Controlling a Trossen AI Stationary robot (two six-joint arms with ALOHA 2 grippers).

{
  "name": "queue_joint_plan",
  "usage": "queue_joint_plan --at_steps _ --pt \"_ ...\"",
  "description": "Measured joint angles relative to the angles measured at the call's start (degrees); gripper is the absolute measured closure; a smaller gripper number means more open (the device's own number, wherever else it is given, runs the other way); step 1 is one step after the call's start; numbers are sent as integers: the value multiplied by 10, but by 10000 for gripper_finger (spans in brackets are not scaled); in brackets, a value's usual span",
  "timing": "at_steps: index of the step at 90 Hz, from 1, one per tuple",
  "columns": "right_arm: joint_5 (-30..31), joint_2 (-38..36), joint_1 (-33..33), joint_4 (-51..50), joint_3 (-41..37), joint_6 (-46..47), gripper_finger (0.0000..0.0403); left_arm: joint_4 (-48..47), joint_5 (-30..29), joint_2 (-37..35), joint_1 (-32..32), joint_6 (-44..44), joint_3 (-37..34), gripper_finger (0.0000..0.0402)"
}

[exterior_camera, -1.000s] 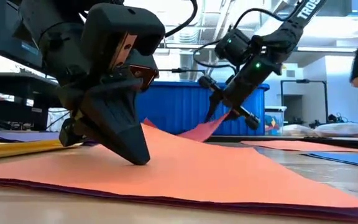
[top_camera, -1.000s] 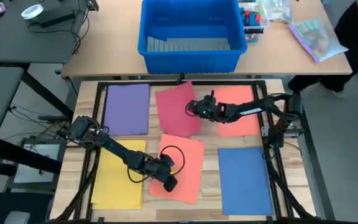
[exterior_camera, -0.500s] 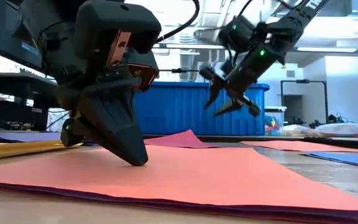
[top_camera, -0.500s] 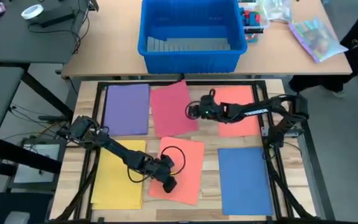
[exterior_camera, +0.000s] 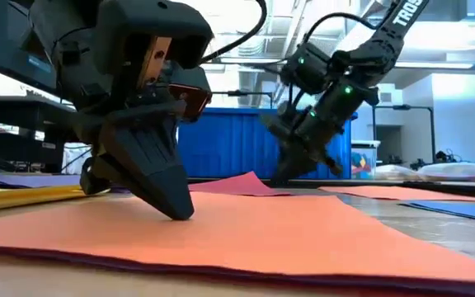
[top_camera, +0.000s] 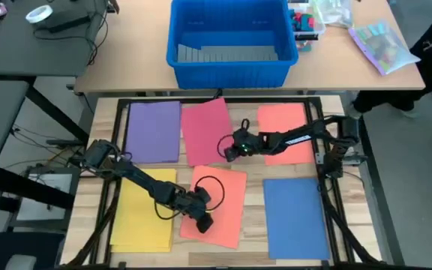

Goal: Organize paper
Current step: Prepare the pink colored paper

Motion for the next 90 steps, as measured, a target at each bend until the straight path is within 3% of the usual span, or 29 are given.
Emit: queue_joint_plan --at_steps 24,54,90 --pt "27 -3 26 -100 3 47 403 -3 5 0 1 -10 0 402" --pt "97 -3 92 -186 2 244 403 -4 5 0 1 -16 0 402" --pt "81 -18 58 -175 19 189 403 -3 4 -3 -3 6 0 402"
